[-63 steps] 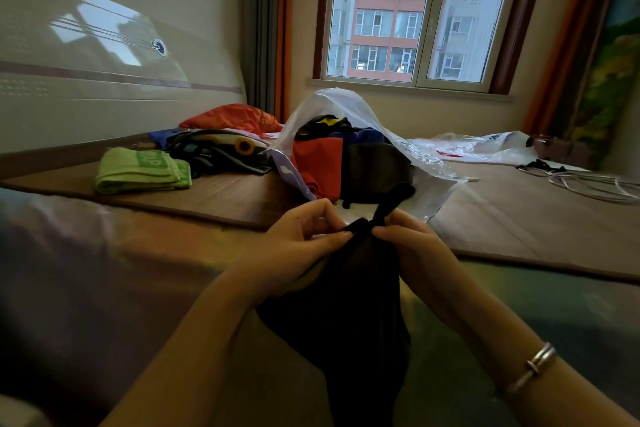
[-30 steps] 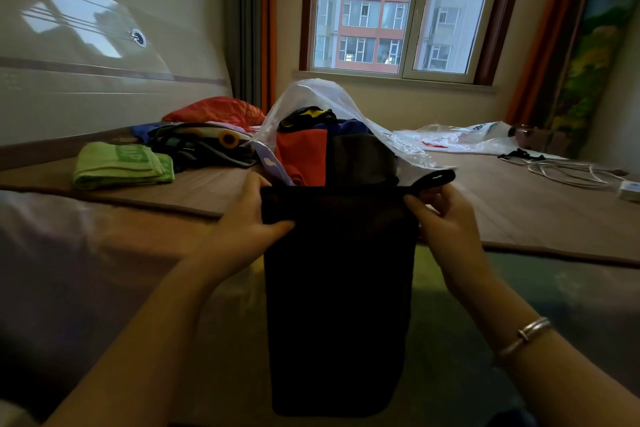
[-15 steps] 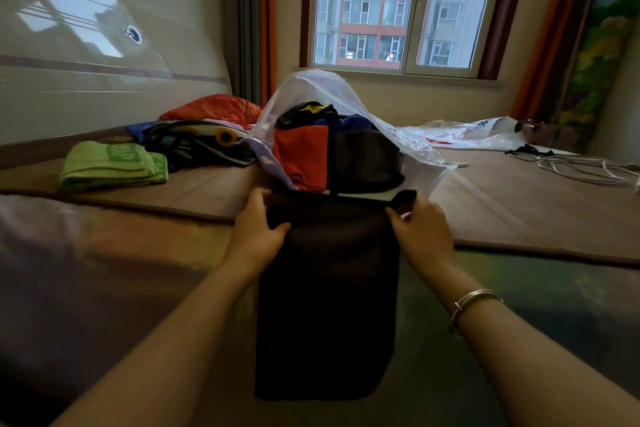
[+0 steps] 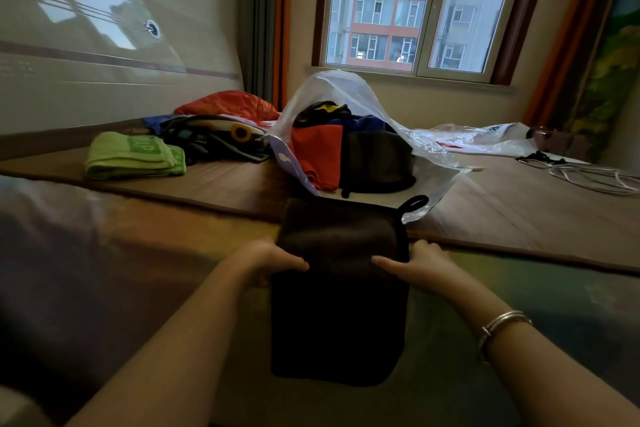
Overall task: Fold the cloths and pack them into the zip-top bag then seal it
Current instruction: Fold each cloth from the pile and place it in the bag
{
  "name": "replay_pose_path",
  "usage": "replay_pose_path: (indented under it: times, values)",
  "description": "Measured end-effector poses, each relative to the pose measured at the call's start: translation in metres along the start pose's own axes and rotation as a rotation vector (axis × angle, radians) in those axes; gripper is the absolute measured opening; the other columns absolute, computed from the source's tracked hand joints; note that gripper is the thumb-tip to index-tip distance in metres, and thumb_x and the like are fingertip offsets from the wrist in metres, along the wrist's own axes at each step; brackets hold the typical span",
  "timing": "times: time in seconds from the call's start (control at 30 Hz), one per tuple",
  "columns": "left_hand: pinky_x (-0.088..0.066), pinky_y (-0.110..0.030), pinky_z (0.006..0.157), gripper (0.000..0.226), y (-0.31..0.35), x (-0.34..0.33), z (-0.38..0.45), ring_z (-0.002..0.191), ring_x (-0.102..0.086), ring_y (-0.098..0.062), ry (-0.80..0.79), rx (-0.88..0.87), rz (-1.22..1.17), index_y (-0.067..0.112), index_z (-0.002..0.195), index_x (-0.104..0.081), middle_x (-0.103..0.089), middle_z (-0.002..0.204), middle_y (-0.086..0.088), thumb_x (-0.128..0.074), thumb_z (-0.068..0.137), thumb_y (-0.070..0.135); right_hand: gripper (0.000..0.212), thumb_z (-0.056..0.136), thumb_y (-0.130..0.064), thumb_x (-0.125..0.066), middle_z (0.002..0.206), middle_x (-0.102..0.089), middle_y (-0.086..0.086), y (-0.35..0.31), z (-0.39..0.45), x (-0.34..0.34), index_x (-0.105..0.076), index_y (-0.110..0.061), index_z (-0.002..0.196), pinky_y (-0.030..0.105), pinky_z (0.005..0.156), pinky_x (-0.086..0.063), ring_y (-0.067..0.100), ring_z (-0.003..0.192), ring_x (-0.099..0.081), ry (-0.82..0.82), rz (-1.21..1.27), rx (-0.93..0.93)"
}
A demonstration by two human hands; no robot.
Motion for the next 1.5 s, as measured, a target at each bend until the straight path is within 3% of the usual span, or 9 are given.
replay_pose_path:
  times: [0.13,0.27,0.4,0.5,0.63,0.87,1.0,1.2,1.5]
  values:
    - [-0.045,-0.032,0.091,0.034,-0.007,0.005,-0.004,0.111,-0.057,-0.023,-0.057,0.055,0.084,0.006,0.124,-0.054,-0.059,0.121,-0.011,-0.061,0.091,0.013,0.042,0.079,-0.034,-0.072,0.111,-0.066,0.01,-0.008,-0.006,-0.006,-0.064,-0.008,0.112,0.041,0.093,-0.05,0.025,0.103,-0.062,-0.086,0.246,0.03]
    - [-0.044,-0.029,0.068,0.018,0.003,0.02,-0.012,0.079,-0.057,-0.017,-0.098,0.006,0.012,0.011,0.104,-0.058,-0.06,0.094,-0.007,-0.065,0.087,0.01,0.017,0.09,-0.009,-0.06,0.097,-0.064,0.01,-0.013,-0.027,0.016,-0.059,-0.004,0.106,0.03,0.076,-0.052,0.018,0.083,-0.061,-0.129,0.652,0.033]
    - [-0.053,-0.034,0.08,0.034,0.042,0.058,-0.044,0.092,-0.062,-0.022,0.08,-0.332,-0.369,0.018,0.107,-0.049,-0.062,0.099,-0.011,-0.064,0.084,-0.002,0.02,0.089,-0.01,-0.062,0.1,-0.058,0.01,-0.004,-0.043,0.051,-0.05,-0.01,0.105,0.042,0.095,-0.047,0.022,0.094,-0.058,0.057,1.123,0.021]
    - [-0.054,-0.037,0.086,0.051,0.067,0.054,-0.078,0.101,-0.063,-0.026,-0.001,-0.528,-0.452,0.024,0.124,-0.043,-0.061,0.105,-0.015,-0.055,0.087,-0.009,0.041,0.088,-0.015,-0.064,0.11,-0.053,0.012,-0.004,-0.056,0.068,-0.041,-0.016,0.121,0.041,0.092,-0.05,0.027,0.104,-0.058,0.146,1.207,0.054]
    - [-0.056,-0.031,0.083,0.052,0.076,0.032,-0.101,0.107,-0.06,-0.023,-0.162,-0.509,-0.384,0.02,0.127,-0.053,-0.057,0.118,-0.008,-0.051,0.086,-0.013,0.048,0.081,-0.02,-0.067,0.113,-0.054,0.01,-0.032,-0.076,0.067,-0.045,-0.023,0.124,0.038,0.091,-0.051,0.026,0.105,-0.059,-0.043,1.122,0.223]
    - [-0.05,-0.039,0.098,0.067,0.079,0.019,-0.106,0.114,-0.054,-0.022,-0.117,-0.513,-0.081,0.028,0.123,-0.056,-0.05,0.127,-0.005,-0.067,0.072,-0.015,0.059,0.078,0.018,-0.054,0.116,-0.052,0.01,-0.042,-0.088,0.062,-0.053,-0.018,0.124,0.022,0.075,-0.053,0.019,0.096,-0.058,-0.192,0.788,0.293]
    - [-0.048,-0.035,0.1,0.071,0.083,0.006,-0.113,0.114,-0.05,-0.02,-0.134,-0.5,0.182,0.026,0.132,-0.048,-0.04,0.129,0.0,-0.073,0.073,-0.005,0.055,0.074,0.001,-0.074,0.116,-0.056,0.005,-0.049,-0.096,0.057,-0.056,-0.02,0.122,0.026,0.082,-0.053,0.017,0.103,-0.06,-0.348,0.648,0.355]
    - [-0.046,-0.022,0.073,0.033,0.074,0.001,-0.1,0.096,-0.056,-0.014,0.023,-0.489,0.466,0.026,0.101,-0.062,-0.055,0.107,-0.001,-0.068,0.079,0.002,0.023,0.072,-0.015,-0.076,0.093,-0.059,0.003,-0.048,-0.087,0.064,-0.069,-0.016,0.094,0.021,0.069,-0.047,0.015,0.086,-0.058,0.06,0.102,0.428]
    - [-0.049,-0.011,0.068,0.022,0.095,0.039,-0.12,0.086,-0.062,0.002,0.19,-0.772,-0.061,0.029,0.093,-0.062,-0.062,0.092,0.011,-0.07,0.082,0.012,0.013,0.082,-0.034,-0.07,0.115,-0.046,-0.001,-0.035,-0.096,0.111,-0.065,-0.024,0.088,0.033,0.08,-0.047,0.018,0.098,-0.05,0.554,0.037,0.427]
Point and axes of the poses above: each hand's wrist, its own z-axis towards the middle knuckle, its own x-axis out of the back of the hand, y = z × x, the point moved 9 cm from there along z, towards the middle knuckle
